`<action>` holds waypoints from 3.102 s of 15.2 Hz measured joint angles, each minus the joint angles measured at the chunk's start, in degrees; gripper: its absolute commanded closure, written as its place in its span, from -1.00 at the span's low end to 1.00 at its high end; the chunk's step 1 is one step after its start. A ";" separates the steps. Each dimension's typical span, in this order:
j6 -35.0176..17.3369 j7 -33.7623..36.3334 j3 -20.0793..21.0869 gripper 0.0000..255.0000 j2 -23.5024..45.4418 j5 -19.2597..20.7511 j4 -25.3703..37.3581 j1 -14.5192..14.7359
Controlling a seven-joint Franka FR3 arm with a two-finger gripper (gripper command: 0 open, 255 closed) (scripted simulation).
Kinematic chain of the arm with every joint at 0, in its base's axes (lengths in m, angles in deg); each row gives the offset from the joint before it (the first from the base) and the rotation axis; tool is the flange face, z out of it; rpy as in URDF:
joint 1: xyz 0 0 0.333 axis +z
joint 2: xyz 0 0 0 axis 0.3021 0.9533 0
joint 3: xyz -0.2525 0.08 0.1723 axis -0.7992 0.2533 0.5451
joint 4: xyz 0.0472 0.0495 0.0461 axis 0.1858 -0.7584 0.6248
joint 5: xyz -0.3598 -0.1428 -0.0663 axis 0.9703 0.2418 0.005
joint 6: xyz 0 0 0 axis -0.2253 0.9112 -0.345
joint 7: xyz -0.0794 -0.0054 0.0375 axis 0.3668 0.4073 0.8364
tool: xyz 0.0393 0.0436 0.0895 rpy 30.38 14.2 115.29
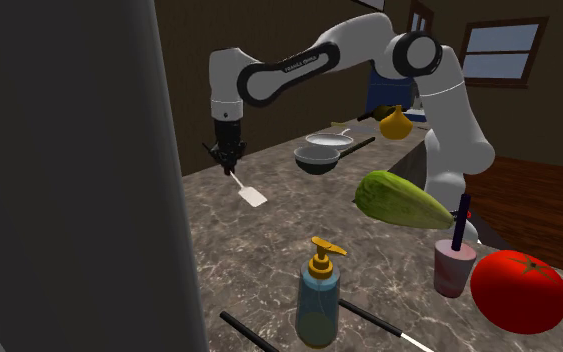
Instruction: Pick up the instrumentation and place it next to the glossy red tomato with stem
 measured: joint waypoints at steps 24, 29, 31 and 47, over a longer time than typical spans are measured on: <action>13.26 -0.02 0.69 1.00 -6.15 -0.99 7.13 0.58; 8.91 2.07 1.76 1.00 -17.89 -2.48 -8.94 1.12; 7.43 2.87 2.21 1.00 -22.34 -3.18 -14.84 1.46; 7.57 11.03 7.48 1.00 -53.41 -10.86 -45.39 7.97</action>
